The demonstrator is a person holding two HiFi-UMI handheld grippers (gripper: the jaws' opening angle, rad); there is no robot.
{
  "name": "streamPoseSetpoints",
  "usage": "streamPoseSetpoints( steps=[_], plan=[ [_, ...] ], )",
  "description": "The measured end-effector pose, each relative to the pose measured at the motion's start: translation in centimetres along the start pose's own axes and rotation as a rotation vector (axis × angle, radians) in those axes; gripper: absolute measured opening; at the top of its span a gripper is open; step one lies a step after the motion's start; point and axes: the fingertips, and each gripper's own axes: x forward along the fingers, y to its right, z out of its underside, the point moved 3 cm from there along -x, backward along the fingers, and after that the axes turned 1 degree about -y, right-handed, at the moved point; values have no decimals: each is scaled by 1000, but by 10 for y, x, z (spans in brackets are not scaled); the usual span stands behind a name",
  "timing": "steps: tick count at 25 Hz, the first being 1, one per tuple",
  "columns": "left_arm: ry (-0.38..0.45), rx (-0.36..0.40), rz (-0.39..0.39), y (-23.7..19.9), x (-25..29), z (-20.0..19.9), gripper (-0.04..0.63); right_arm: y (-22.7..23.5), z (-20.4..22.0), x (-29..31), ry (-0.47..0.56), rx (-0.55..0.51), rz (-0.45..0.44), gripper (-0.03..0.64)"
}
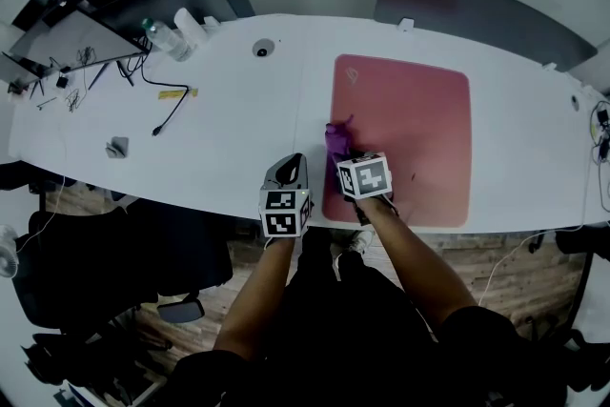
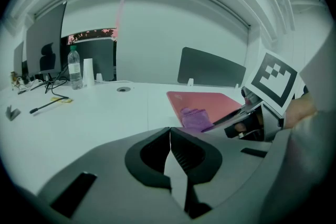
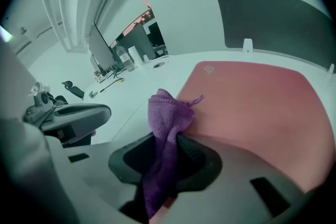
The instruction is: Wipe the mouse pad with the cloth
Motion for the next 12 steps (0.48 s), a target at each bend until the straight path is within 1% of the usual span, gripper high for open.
streamPoseSetpoints(
  steps=[5, 12],
  plan=[
    [-3, 22, 29, 14, 1, -1, 23, 15, 3, -7, 8, -5, 38, 121],
    [-17, 56, 54, 27, 9, 0, 23, 48, 14, -28, 43, 21, 84, 121]
  ],
)
